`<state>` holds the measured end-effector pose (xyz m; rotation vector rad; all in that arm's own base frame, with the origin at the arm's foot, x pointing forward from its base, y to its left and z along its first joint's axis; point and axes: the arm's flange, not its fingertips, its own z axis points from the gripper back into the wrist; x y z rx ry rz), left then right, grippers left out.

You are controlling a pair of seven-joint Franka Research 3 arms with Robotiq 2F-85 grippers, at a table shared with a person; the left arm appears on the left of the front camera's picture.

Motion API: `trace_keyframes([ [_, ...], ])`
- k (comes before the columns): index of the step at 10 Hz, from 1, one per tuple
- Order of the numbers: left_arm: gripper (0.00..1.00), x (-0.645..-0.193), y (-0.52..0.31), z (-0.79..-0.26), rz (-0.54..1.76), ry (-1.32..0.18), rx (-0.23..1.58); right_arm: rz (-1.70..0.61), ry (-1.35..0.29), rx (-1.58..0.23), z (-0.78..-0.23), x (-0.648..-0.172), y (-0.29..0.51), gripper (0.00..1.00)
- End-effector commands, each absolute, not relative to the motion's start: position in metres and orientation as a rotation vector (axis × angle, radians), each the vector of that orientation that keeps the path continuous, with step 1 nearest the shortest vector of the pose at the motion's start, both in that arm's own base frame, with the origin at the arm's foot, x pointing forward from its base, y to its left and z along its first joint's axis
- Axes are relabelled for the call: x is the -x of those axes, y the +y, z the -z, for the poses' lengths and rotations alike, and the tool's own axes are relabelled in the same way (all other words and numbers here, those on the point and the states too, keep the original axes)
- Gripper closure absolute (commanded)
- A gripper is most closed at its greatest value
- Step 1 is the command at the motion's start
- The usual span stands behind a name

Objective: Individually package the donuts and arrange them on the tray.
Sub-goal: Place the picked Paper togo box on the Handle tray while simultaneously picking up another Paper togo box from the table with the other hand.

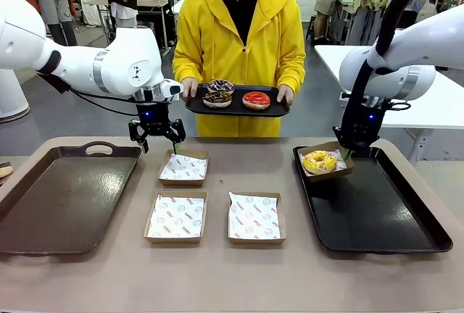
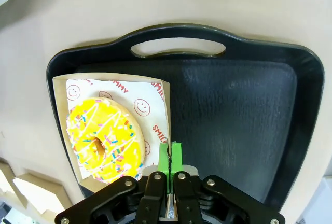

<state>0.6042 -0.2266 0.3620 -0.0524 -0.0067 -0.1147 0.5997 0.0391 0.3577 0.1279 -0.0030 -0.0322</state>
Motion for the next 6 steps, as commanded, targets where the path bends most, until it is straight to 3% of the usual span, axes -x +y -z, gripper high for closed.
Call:
trace_keyframes([
  [1,0.00,-0.612,-0.228,-0.356,0.125,-0.011,0.019,0.048,0.007,-0.108,-0.357,-0.605,0.046,0.99],
  [6,0.00,-0.614,-0.228,-0.341,0.129,0.001,0.034,0.064,-0.001,-0.078,-0.357,-0.603,0.049,0.99],
])
